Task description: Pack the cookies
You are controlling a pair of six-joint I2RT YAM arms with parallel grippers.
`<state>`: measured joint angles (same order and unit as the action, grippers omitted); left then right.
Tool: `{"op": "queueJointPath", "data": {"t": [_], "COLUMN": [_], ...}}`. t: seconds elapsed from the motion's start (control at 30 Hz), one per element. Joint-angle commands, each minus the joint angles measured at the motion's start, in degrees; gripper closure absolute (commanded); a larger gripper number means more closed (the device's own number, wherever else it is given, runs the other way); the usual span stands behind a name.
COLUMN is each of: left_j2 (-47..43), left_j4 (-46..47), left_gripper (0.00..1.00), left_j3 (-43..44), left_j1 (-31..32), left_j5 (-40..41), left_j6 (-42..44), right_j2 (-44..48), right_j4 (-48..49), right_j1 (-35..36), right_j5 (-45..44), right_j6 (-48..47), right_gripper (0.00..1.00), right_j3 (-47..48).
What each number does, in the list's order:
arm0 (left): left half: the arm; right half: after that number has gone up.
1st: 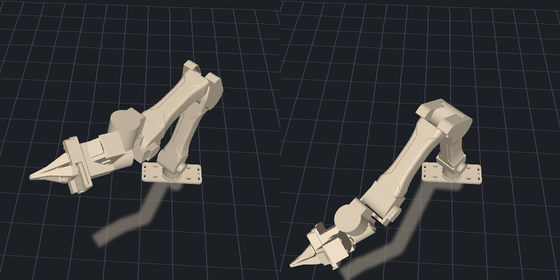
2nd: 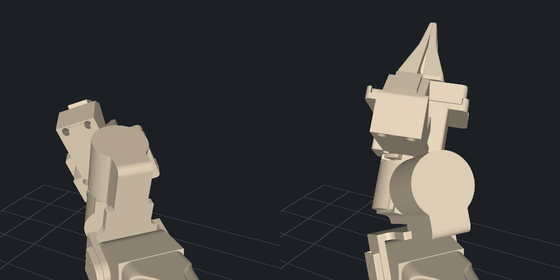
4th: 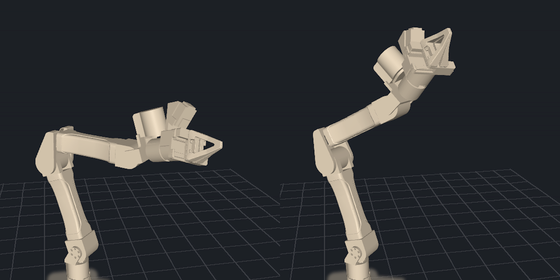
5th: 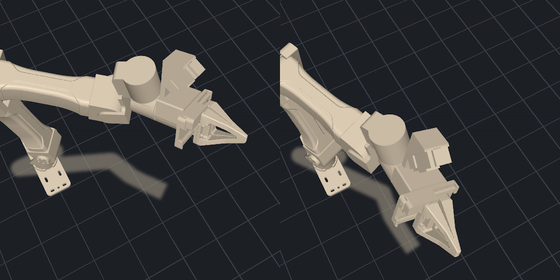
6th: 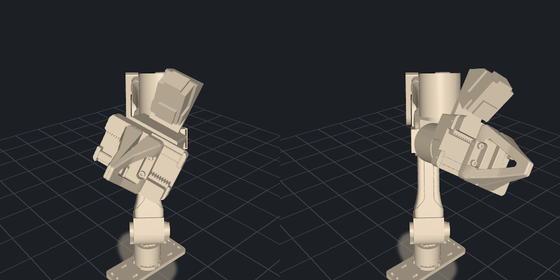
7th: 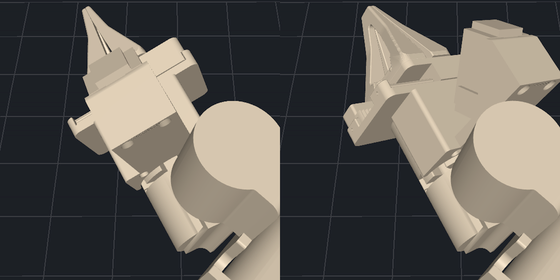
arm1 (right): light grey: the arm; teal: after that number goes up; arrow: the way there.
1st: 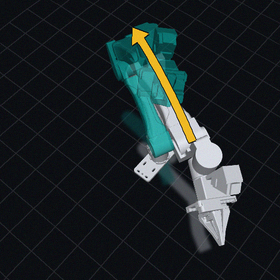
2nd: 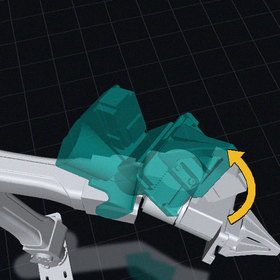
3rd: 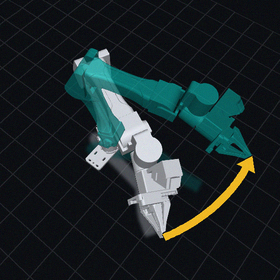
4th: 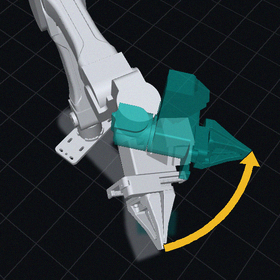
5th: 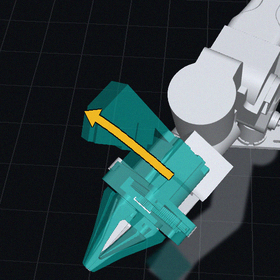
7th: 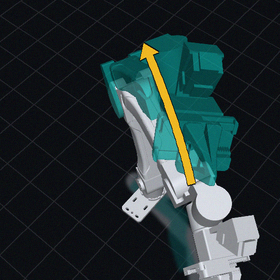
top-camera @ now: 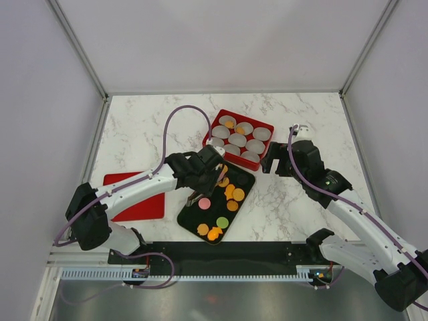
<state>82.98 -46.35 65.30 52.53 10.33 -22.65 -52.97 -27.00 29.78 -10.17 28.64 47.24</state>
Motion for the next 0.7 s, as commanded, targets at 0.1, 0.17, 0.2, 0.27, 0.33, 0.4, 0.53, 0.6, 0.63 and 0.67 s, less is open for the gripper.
{"op": "queueJointPath", "data": {"t": [0.1,0.17,0.2,0.27,0.33,0.4,0.53,0.6,0.63,0.67], "left_j2": [-0.2,-0.4,-0.7,-1.1,-1.6,-2.1,-3.3,-4.0,-4.5,-4.7], "left_j4": [1.8,1.8,1.7,1.5,1.2,1.1,0.3,-0.3,-0.6,-0.9], "left_gripper": [0.50,0.51,0.51,0.52,0.53,0.56,0.57,0.58,0.58,0.58], "left_j3": [1.9,1.9,1.8,1.8,1.9,2.4,4.0,4.7,5.4,5.6], "left_j1": [0.2,0.2,0.2,0.2,0.2,0.2,0.2,0.3,0.2,0.2], "left_j5": [1.2,1.2,1.2,1.2,1.2,1.2,0.5,0.0,-0.1,-0.2], "left_j6": [0.2,0.2,0.3,0.3,0.5,0.6,0.5,0.6,0.7,0.9], "right_j2": [0.6,0.6,0.6,0.8,0.8,0.9,1.1,1.1,1.0,1.2], "right_j4": [1.3,1.4,1.4,1.3,1.3,1.3,1.3,1.3,1.3,1.3], "right_j1": [-0.1,-0.1,-0.1,-0.1,-0.1,-0.1,-0.1,-0.1,-0.1,-0.1], "right_j5": [-0.5,-0.5,-0.5,-0.5,-0.5,-0.4,-0.4,-0.3,-0.4,-0.4], "right_j6": [-0.5,-0.6,-0.5,-0.4,-0.4,-0.4,-0.3,-0.2,-0.3,-0.2], "right_gripper": [0.02,0.02,0.02,0.02,0.02,0.02,0.02,0.02,0.02,0.02], "right_j3": [-0.7,-0.7,-0.7,-0.7,-0.7,-0.7,-0.5,-0.4,-0.4,-0.3]}}
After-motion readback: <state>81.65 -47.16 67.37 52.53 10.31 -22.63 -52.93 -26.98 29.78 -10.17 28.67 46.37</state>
